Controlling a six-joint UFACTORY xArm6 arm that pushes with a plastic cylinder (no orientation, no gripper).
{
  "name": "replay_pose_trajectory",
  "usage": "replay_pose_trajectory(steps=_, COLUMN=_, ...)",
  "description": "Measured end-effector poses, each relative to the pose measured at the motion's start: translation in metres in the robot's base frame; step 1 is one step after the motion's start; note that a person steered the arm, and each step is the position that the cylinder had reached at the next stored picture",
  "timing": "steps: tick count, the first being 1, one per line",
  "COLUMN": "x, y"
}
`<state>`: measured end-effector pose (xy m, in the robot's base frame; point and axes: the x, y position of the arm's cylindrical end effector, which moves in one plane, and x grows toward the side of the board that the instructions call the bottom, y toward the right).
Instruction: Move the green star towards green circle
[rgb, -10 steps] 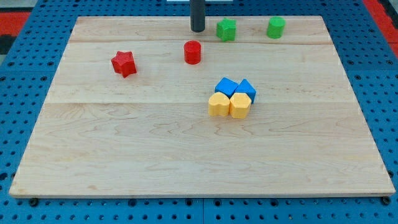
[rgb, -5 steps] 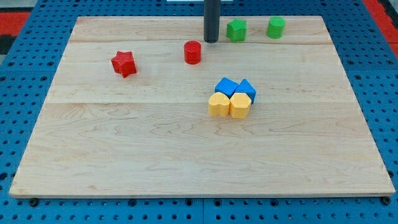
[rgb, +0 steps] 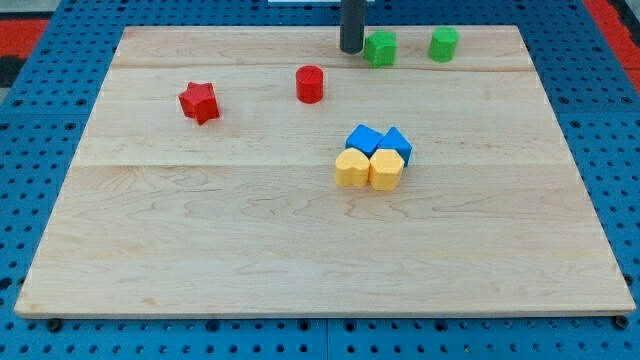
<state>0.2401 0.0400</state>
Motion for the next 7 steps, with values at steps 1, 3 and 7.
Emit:
replay_pose_trajectory(steps=1, x=0.011, y=0.002)
replay_pose_trajectory(steps=3, x=0.013, y=0.009)
replay_pose_trajectory(steps=7, x=0.013, y=0.031)
